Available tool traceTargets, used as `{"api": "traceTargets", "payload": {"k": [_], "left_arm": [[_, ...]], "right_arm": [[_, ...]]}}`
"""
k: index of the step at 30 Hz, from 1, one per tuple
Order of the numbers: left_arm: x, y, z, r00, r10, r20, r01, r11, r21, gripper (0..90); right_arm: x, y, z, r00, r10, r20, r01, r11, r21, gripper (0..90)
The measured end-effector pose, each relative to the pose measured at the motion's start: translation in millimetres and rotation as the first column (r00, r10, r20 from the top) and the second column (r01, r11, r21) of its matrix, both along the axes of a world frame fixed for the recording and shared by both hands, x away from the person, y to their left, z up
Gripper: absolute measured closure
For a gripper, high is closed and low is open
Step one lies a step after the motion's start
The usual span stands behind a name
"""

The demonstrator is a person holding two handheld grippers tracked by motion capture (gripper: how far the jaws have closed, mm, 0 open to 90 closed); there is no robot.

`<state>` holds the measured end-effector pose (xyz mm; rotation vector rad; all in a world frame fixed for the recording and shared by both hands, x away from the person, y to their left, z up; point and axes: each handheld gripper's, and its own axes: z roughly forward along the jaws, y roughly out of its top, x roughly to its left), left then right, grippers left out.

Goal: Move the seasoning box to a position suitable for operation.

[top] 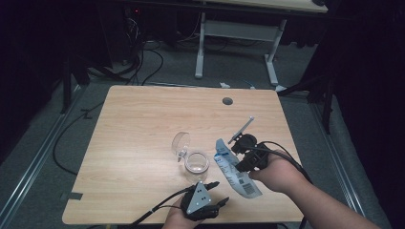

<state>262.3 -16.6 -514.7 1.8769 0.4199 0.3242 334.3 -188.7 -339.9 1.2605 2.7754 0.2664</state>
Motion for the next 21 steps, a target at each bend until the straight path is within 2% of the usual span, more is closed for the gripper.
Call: {"api": "traceTargets", "payload": {"k": [2,9,17,21], "left_arm": [[0.1,-2.8,-1.0,1.0,-0.004,-0.002,0.004,1.0,-0.004,41.5],[2.0,-14.4,-2.2,0.9999,-0.005,-0.016,0.005,0.9998,-0.019,38.1],[2.1,-23.6,-2.7,0.9999,-0.009,-0.006,0.009,0.9998,-0.015,36.2],[1.8,-28.0,-1.2,1.0,-0.003,0.006,0.003,0.9999,-0.016,36.9]], "right_arm": [[-1.0,2.8,1.1,0.9999,-0.01,-0.004,0.01,0.9999,0.0,90.0],[-1.7,10.0,3.5,0.9999,0.011,0.004,-0.011,0.9999,0.007,90.0],[-4.7,16.8,7.7,1.0,0.009,0.002,-0.009,0.9996,0.025,90.0],[-5.1,19.5,8.9,0.9996,0.026,0.006,-0.027,0.9992,0.029,90.0]]}}
